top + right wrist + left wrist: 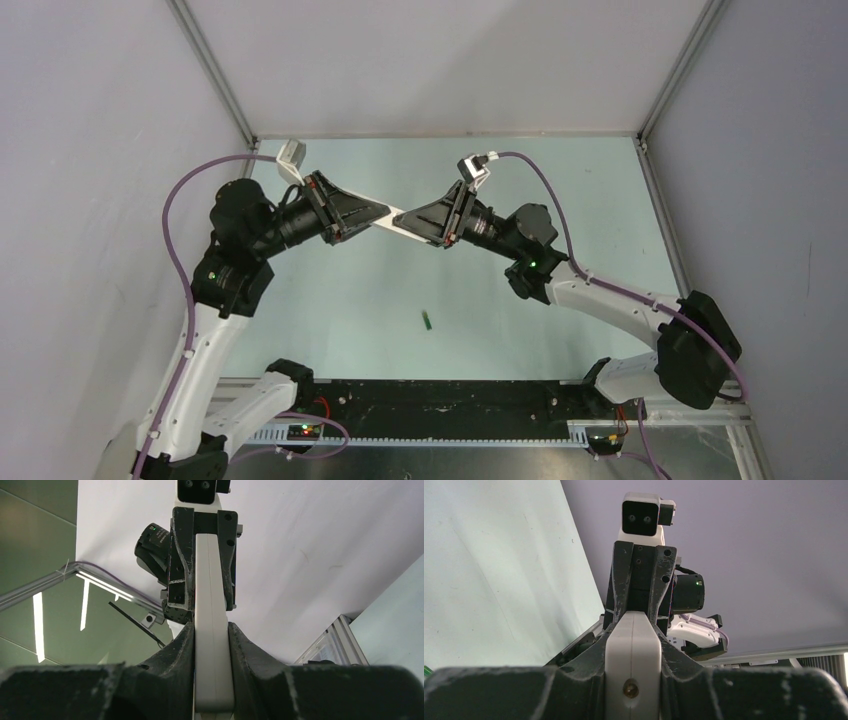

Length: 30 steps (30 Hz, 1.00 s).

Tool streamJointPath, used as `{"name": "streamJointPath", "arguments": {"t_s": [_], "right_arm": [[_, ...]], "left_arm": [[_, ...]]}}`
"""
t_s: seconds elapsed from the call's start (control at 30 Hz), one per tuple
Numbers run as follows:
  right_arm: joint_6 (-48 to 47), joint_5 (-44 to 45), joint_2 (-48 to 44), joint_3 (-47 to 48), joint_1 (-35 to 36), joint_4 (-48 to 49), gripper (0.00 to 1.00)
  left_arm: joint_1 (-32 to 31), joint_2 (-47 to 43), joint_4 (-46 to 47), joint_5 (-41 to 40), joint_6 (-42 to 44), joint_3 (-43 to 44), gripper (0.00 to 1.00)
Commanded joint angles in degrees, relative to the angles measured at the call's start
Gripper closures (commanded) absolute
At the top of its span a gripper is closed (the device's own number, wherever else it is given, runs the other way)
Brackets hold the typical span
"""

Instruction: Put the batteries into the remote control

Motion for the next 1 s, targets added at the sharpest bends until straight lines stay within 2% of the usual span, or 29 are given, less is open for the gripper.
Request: {"name": "streamJointPath", "arguments": {"t_s": [0.0,0.07,0.13,0.3,0.43,0.7,0.97], "right_arm": [[-2.89,-0.05,-0.64,-1.73,-0.84,-5.38,1.00],[-2.86,1.51,-1.12,-1.25,-0.43,-7.43,1.00],[-2.60,3.13,-1.38,-0.65,0.13,-9.18,0.95],[-1.94,5.95,-1.51,0.61,0.92,-13.04,0.74],[-1.69,6.96,-1.97,0.69,0.77,-17.15,0.63],[-2.97,8.02,-3.73,0.64,0.65,-23.65,0.55],[-3.36,8.23,-4.14,0.69,0.18,-24.29,0.58]], "left_arm": [[1.72,-1.56,6.27,-1.13,-0.03,4.20,1.00],[1.72,-1.56,6.31,-1.45,-0.15,3.52,1.00],[1.72,-1.40,6.31,-1.70,-0.07,2.72,1.00],[1.69,-1.44,6.27,-2.59,0.50,1.53,1.00],[1.71,-1.68,6.27,-3.19,0.95,1.78,1.00],[1.67,-1.35,6.28,-3.43,1.46,1.62,1.00],[1.72,-1.26,6.31,-3.16,1.55,1.13,1.00]]}}
